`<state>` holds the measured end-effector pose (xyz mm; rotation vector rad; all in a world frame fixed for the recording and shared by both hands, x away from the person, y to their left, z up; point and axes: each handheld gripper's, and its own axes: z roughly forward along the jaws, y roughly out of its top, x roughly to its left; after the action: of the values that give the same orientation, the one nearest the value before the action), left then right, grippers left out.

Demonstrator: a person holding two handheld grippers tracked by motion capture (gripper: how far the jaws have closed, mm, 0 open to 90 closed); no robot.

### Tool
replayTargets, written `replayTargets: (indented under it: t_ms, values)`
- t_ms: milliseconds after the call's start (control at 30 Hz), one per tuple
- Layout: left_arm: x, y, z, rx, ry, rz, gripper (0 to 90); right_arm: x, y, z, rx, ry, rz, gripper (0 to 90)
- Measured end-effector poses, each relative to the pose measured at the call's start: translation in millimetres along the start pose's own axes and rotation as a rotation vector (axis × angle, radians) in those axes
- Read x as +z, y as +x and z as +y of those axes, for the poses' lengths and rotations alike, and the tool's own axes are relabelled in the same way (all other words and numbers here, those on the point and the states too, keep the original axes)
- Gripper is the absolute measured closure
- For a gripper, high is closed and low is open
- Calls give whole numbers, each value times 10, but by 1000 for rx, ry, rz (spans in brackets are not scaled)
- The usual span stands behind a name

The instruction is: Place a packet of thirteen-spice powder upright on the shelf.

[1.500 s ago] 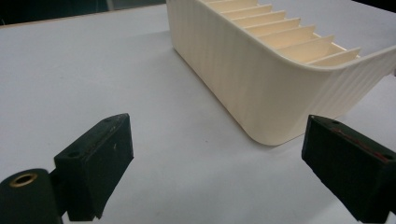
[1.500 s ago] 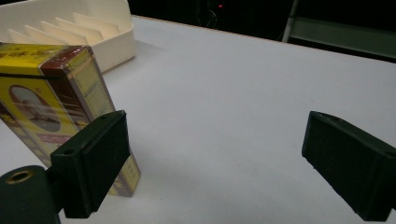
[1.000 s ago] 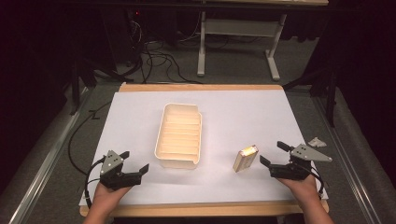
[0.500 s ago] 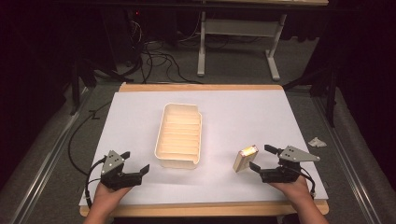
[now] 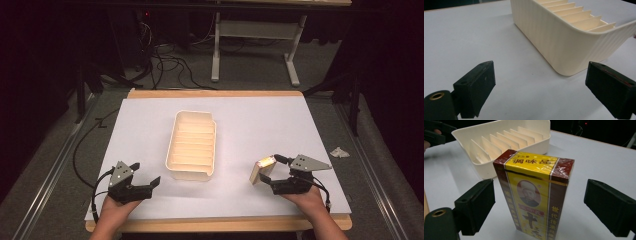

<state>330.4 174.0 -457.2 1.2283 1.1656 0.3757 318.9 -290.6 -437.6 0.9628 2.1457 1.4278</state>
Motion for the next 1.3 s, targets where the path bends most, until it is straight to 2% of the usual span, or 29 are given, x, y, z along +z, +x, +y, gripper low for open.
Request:
replayTargets:
  t_ms: [400,467,667,933,1133,1300]
  values:
    - [7,-6,-18,1,11,-2,100,37,-16,-4,-4,-18,39,187]
    - [7,-6,-19,0,13,-2,101,40,-19,-5,-18,-20,42,203]
    - [6,-1,-19,1,13,-1,101,29,-4,-6,-30,-32,40,274]
    - [4,1,-18,1,14,-1,102,11,18,-10,-47,-33,30,285]
    - [6,-1,-20,0,16,-2,102,-1,38,-2,-51,-28,-7,291]
    - [4,-1,-21,0,17,-3,102,-12,33,8,-35,-34,-85,291]
